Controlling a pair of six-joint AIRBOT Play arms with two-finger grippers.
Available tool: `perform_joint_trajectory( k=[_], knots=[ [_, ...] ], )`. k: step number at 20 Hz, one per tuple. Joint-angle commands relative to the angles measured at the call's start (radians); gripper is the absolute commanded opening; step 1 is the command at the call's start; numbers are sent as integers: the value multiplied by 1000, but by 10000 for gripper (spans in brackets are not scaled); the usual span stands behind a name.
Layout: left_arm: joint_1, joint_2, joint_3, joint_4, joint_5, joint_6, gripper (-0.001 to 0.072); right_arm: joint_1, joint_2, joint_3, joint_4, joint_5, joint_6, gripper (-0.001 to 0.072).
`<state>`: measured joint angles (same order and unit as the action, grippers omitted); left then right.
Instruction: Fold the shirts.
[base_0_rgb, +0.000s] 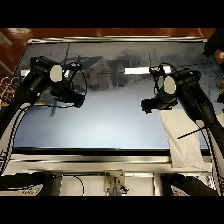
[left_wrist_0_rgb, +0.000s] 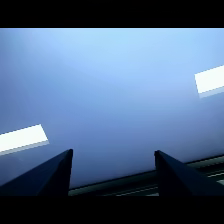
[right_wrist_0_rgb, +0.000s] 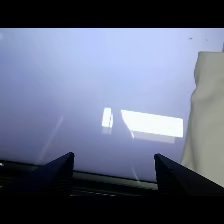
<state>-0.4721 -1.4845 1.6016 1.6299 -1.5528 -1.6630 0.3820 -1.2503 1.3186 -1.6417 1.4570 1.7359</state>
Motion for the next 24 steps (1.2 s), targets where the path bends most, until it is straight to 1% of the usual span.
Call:
perform_joint_trajectory(
  k=[1,15,18,19,20,21,22,24],
  knots=[
    [0,0,1,0,0,0,612,1,-1,1,-2,2,2,622],
    [0,-4,2,-2,2,0,612,1,-1,1,-2,2,2,622],
    [0,-9,2,-58,-1,-1,612,1,-1,1,-2,2,2,622],
    [0,-9,2,-80,0,-38,612,1,-1,1,-2,2,2,622],
    [0,-7,2,-79,3,-132,612,1,-1,1,-3,2,2,622],
    [1,0,1,-78,17,-261,612,1,-1,1,-2,2,2,622],
    [-5,10,1,-74,32,-312,612,1,-1,1,-2,2,2,622],
    [-34,38,1,-2,44,-348,612,1,-1,1,-3,2,2,622]
  ],
)
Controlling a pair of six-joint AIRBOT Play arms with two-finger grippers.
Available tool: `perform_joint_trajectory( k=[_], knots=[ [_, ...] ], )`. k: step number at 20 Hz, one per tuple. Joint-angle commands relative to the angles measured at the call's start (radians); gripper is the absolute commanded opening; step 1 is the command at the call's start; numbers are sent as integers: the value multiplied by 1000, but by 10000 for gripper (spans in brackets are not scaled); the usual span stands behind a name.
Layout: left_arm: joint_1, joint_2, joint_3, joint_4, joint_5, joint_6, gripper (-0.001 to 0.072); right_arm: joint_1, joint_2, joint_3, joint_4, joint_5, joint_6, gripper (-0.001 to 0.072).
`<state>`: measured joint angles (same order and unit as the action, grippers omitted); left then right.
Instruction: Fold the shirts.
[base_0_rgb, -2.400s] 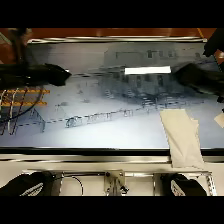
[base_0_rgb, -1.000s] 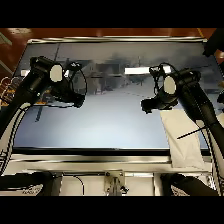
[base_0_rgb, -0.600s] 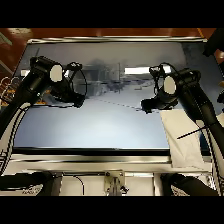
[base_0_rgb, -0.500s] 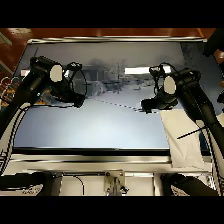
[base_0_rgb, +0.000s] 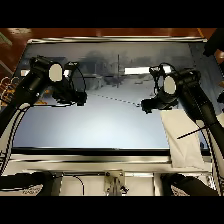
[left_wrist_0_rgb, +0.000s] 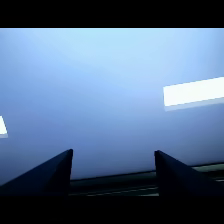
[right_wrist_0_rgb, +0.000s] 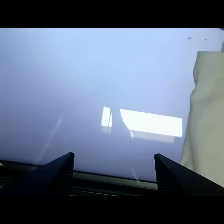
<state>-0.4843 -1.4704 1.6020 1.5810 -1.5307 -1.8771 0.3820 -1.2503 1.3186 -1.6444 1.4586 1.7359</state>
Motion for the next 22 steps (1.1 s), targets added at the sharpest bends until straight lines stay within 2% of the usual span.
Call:
perform_joint_trajectory(
  k=[1,22],
  knots=[
    [-36,32,1,85,21,-164,613,1,-1,1,0,0,2,622],
    [-54,-60,1,87,31,-177,612,1,-1,1,0,0,2,622]
  ],
)
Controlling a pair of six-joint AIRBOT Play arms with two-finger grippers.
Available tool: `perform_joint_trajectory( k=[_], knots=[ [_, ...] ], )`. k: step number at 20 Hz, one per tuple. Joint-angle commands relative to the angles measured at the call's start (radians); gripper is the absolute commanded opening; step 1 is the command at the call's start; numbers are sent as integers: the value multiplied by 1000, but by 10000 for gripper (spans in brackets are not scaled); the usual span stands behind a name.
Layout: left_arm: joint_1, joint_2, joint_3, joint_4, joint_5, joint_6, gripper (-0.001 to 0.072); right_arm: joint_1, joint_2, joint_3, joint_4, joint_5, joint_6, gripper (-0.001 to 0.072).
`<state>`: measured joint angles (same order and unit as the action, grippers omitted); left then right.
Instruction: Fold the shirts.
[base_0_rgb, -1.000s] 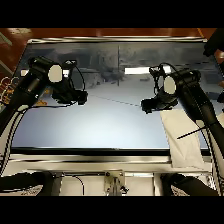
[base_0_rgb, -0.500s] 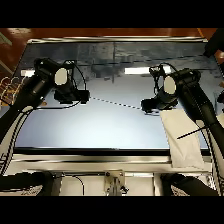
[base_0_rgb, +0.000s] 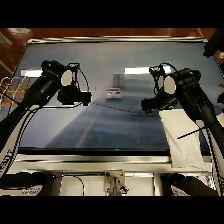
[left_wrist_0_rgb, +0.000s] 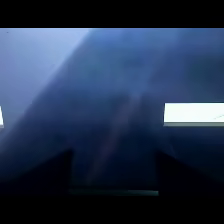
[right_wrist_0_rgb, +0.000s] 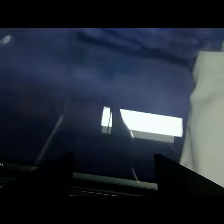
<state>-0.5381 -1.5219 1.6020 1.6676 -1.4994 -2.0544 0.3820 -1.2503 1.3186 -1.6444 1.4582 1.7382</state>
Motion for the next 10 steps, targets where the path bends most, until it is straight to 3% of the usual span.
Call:
perform_joint_trajectory(
  k=[1,10],
  knots=[
    [0,-14,1,0,0,0,612,1,-1,1,0,0,0,622],
    [0,-77,1,0,0,0,612,1,-1,1,0,0,0,622]
  ],
)
